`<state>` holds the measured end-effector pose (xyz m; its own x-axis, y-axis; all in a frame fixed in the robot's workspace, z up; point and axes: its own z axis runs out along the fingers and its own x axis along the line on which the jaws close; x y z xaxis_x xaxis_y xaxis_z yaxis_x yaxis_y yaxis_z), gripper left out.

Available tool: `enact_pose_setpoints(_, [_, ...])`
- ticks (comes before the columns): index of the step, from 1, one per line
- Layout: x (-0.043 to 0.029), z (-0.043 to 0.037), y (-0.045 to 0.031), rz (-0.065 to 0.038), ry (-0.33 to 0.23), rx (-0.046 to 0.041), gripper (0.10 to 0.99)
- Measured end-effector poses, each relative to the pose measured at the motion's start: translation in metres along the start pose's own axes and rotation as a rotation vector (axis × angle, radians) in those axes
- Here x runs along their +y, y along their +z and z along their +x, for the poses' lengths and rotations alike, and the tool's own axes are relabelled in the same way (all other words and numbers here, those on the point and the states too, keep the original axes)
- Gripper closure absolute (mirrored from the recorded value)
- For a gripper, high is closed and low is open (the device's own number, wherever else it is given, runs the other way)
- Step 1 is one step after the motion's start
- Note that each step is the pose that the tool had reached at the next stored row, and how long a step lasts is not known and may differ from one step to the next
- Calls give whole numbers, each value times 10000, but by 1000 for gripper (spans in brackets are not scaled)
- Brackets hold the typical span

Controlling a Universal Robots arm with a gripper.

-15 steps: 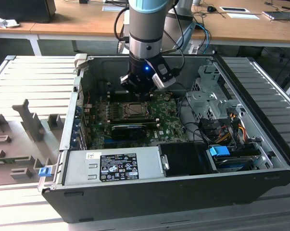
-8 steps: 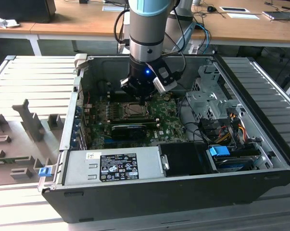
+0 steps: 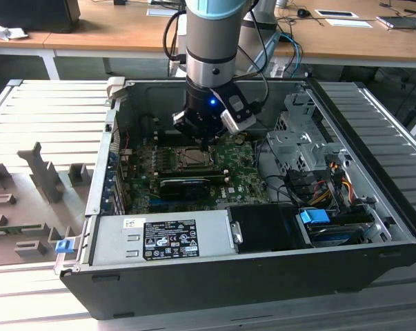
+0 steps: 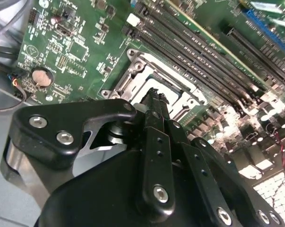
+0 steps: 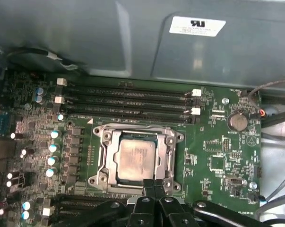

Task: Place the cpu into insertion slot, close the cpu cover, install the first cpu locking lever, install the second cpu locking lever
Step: 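Install the second cpu locking lever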

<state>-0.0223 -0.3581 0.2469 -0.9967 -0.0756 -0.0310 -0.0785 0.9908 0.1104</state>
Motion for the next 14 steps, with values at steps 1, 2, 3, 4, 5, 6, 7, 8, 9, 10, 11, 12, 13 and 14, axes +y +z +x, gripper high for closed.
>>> enact_pose_setpoints(1, [-20,4,-2,-1,0,0,980])
enact_pose_setpoints(2, [-53,12,-6,0,1,-1,980])
enact_pose_setpoints(3, [-78,17,-9,-1,0,-1,980])
enact_pose_setpoints(4, [-104,21,-12,-1,0,0,980])
enact_pose_setpoints(5, [-136,26,-16,-1,-1,-1,980])
enact_pose_setpoints(6, [-164,29,-19,-1,0,-1,980])
enact_pose_setpoints(7, [-196,31,-22,-1,1,0,980])
enact_pose_setpoints(8, [-216,33,-25,0,0,0,980])
enact_pose_setpoints(9, [-242,35,-26,-2,1,1,980])
enact_pose_setpoints(10, [-262,36,-28,-1,1,7,980])
enact_pose_setpoints(11, [-273,37,-27,-2,2,9,980])
enact_pose_setpoints(12, [-284,38,-27,-2,2,12,980])
enact_pose_setpoints(13, [-305,40,-27,-5,2,15,980])
enact_pose_setpoints(14, [-324,41,-28,-7,3,14,980])
